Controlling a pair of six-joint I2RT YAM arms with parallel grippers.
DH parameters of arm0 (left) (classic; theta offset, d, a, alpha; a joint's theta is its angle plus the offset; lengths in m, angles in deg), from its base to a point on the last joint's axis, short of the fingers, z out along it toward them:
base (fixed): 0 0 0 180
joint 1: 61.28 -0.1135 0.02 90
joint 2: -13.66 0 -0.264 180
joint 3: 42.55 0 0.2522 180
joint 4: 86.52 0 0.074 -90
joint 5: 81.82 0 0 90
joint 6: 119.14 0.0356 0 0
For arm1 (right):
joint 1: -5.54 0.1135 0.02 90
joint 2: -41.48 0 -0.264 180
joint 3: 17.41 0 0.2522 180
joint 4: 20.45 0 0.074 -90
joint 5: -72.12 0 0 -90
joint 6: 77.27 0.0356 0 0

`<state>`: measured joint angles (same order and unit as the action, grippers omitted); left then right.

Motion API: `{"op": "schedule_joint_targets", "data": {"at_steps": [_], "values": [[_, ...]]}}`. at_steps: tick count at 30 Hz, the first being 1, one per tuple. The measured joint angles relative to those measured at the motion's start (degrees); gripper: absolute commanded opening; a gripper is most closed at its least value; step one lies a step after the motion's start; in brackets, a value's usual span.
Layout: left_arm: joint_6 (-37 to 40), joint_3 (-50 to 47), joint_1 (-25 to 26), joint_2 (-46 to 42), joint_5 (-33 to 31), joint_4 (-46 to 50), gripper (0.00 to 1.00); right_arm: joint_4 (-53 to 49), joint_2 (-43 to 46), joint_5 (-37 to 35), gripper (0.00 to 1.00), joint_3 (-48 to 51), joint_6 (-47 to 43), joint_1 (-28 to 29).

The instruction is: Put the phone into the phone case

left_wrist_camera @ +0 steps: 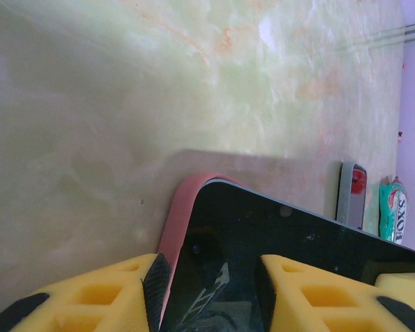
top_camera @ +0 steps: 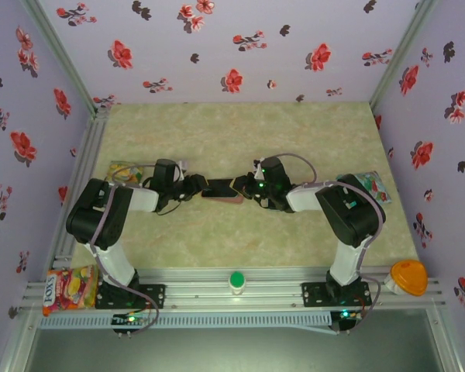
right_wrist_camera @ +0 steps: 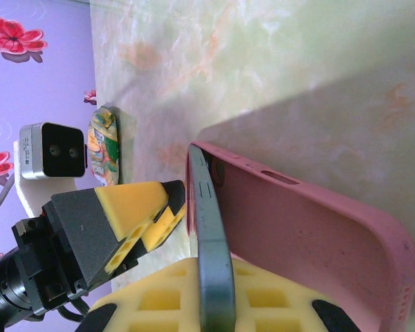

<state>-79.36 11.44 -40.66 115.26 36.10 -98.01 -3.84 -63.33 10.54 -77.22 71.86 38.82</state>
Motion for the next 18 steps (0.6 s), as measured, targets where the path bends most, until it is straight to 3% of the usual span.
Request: {"op": "schedule_joint_targets", "data": {"at_steps": [13, 18], "values": [[0.00, 0.00, 0.24, -0.37, -0.98, 0.44, 0.43, -1.97, -0.15, -0.35, 0.00, -1.20, -0.13, 0.15], [0.00, -0.24, 0.24, -0.61, -1.55, 0.37, 0.43, -5.60, -0.17, -0.68, 0.06, -3.34, -0.63, 0.39]]}}
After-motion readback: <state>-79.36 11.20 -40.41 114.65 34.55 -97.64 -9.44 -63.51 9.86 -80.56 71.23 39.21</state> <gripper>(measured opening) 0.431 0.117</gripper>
